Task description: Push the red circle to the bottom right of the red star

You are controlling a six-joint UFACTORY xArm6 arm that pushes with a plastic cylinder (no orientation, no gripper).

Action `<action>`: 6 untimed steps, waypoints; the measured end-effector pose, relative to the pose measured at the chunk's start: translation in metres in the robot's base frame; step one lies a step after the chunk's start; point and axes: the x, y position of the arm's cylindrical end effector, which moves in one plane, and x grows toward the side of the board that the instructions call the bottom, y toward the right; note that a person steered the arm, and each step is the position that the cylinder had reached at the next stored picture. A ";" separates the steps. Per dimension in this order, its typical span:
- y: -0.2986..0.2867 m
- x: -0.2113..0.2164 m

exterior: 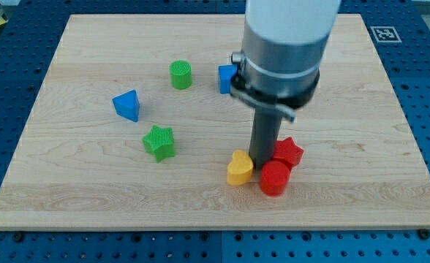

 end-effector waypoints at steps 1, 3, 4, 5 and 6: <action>-0.016 0.012; -0.056 0.030; -0.045 0.038; -0.011 0.037; 0.034 0.036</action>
